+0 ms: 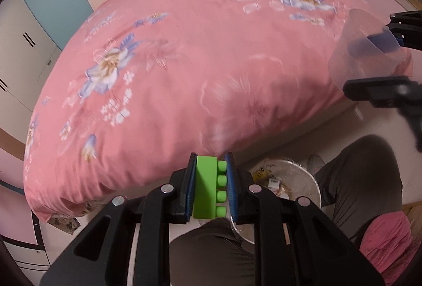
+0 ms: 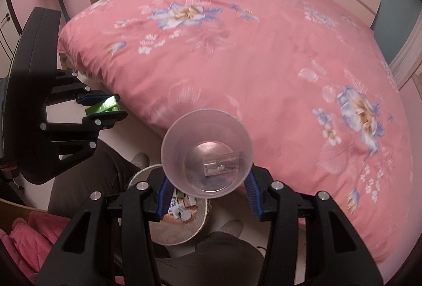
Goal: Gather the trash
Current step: 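Carry the green brick and clear cup with both tools over the white bin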
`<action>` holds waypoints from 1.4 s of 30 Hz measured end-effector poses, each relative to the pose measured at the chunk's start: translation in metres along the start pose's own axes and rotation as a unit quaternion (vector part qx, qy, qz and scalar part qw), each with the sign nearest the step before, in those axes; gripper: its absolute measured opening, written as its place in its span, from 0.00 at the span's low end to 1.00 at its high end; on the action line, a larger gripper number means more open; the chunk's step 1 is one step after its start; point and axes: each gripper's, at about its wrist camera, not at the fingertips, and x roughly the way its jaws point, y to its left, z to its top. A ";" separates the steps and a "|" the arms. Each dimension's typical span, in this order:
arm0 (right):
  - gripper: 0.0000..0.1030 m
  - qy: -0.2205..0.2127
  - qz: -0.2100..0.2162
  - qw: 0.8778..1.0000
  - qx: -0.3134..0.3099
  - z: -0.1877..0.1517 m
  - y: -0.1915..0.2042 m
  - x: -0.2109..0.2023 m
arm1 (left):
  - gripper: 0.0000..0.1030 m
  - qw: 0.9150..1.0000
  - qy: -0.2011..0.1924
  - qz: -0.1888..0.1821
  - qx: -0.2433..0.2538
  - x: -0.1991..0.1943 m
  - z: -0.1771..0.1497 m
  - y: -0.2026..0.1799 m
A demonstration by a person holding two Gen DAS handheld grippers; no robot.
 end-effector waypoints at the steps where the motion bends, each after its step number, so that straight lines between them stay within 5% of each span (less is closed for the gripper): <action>1: 0.47 0.003 0.001 1.000 -0.001 -0.002 0.001 0.003 | 0.23 1.000 0.003 -0.001 0.001 0.003 -0.002 -0.001; 42: 0.47 0.180 0.087 0.980 0.013 -0.099 0.040 0.167 | 0.23 0.983 0.169 -0.067 0.005 0.156 -0.095 -0.060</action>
